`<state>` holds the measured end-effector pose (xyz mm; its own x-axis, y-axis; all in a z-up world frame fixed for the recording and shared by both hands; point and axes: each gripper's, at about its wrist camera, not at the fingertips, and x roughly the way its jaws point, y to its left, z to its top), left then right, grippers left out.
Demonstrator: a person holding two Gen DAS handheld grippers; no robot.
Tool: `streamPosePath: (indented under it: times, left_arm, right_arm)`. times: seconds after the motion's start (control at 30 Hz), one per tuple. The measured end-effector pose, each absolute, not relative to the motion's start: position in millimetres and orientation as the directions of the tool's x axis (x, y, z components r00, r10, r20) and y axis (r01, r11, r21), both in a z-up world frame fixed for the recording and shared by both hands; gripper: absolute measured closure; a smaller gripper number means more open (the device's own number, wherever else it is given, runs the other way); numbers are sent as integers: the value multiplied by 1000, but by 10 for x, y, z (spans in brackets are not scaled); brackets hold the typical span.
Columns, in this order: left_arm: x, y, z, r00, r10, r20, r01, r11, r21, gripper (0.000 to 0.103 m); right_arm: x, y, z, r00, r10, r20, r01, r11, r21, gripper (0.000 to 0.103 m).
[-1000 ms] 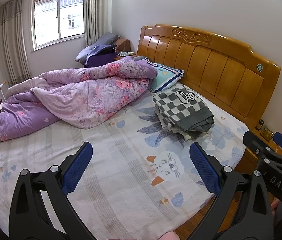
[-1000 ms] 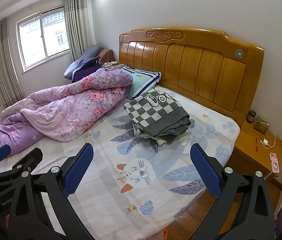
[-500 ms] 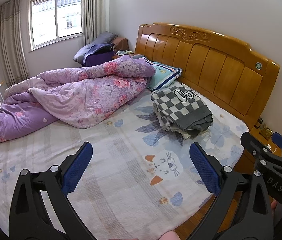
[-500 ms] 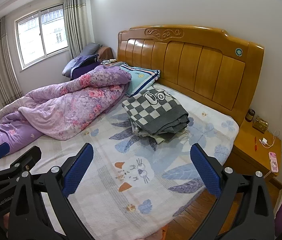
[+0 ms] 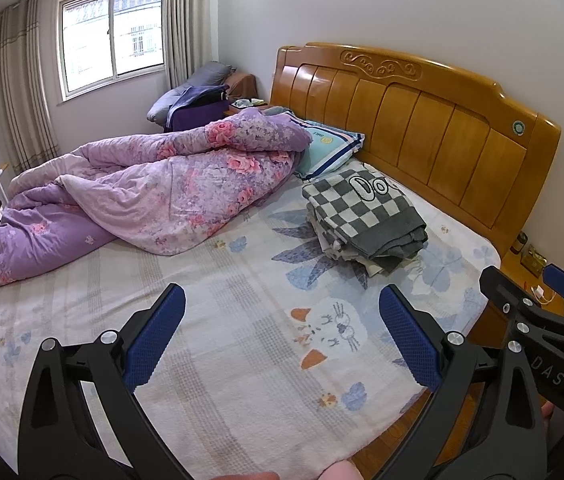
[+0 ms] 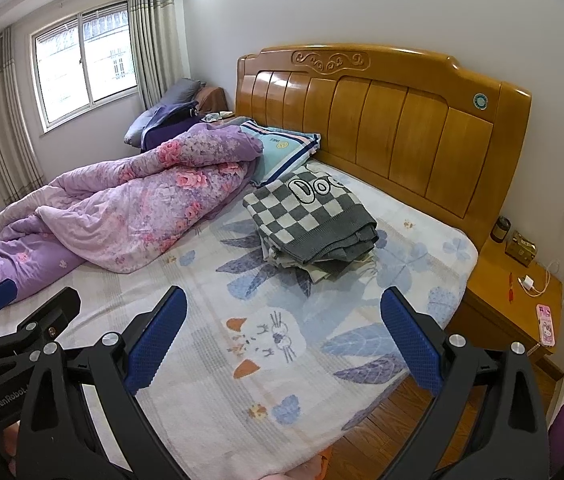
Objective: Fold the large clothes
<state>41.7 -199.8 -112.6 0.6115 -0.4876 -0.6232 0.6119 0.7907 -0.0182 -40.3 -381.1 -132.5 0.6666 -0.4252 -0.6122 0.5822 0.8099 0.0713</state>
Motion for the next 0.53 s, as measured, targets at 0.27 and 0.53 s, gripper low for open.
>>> streamPosePath:
  times: [0.27, 0.53]
  left_arm:
    - [432, -1946, -1154, 611, -490, -622, 608, 793, -27, 5]
    - [517, -1863, -1246, 578, -477, -662, 602, 797, -49, 5]
  right_arm:
    - [-366, -3832, -1369, 665, -416, -620, 575, 815, 70, 9]
    - [-337, -3853, -1369, 669, -409, -620, 572, 816, 78, 9]
